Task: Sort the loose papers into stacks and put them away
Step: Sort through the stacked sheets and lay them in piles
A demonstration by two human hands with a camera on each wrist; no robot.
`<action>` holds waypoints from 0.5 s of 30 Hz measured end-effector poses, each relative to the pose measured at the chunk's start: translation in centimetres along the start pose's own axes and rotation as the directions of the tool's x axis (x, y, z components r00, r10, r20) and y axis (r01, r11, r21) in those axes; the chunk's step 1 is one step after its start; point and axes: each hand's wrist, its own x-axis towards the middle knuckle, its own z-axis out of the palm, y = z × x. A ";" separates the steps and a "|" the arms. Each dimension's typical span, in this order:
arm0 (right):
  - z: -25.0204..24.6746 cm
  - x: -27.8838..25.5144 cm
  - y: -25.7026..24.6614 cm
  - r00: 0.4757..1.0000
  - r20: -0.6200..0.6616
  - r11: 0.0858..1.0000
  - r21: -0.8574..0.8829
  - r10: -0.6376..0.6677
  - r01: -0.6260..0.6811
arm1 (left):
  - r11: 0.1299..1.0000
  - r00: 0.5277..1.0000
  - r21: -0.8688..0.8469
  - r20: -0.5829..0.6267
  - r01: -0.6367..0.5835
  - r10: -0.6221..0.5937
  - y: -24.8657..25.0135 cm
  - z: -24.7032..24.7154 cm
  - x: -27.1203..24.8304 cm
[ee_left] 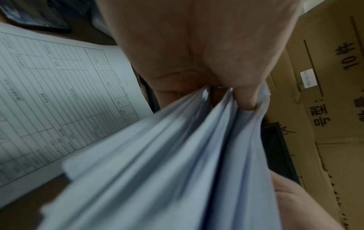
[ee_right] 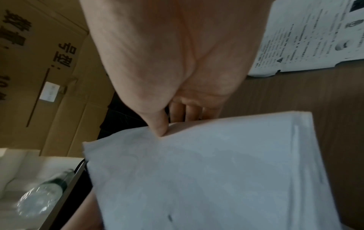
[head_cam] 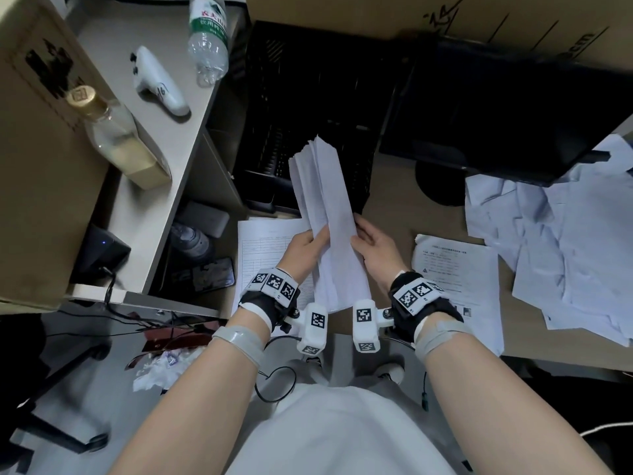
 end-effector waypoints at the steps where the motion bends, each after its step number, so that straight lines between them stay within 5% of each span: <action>1: -0.1 -0.1 -0.2 0.999 -0.007 0.997 -0.063 -0.034 0.033 | 1.000 1.000 0.022 0.000 0.002 -0.002 0.0 -0.1 -0.1; 6: -0.5 -0.3 -1.0 0.993 -0.020 0.956 -0.271 -0.119 0.109 | 0.991 0.998 0.129 -0.056 -0.032 0.040 -0.3 -0.3 0.0; 11: -0.5 -0.8 -1.2 0.997 0.074 0.972 -0.233 -0.018 0.035 | 0.987 0.999 0.161 -0.029 -0.015 0.020 0.0 0.0 -0.6; 15: -1.1 -1.6 -1.5 0.999 0.025 0.991 -0.133 -0.025 0.028 | 0.990 0.997 0.140 -0.069 -0.024 0.034 -0.3 0.1 -1.0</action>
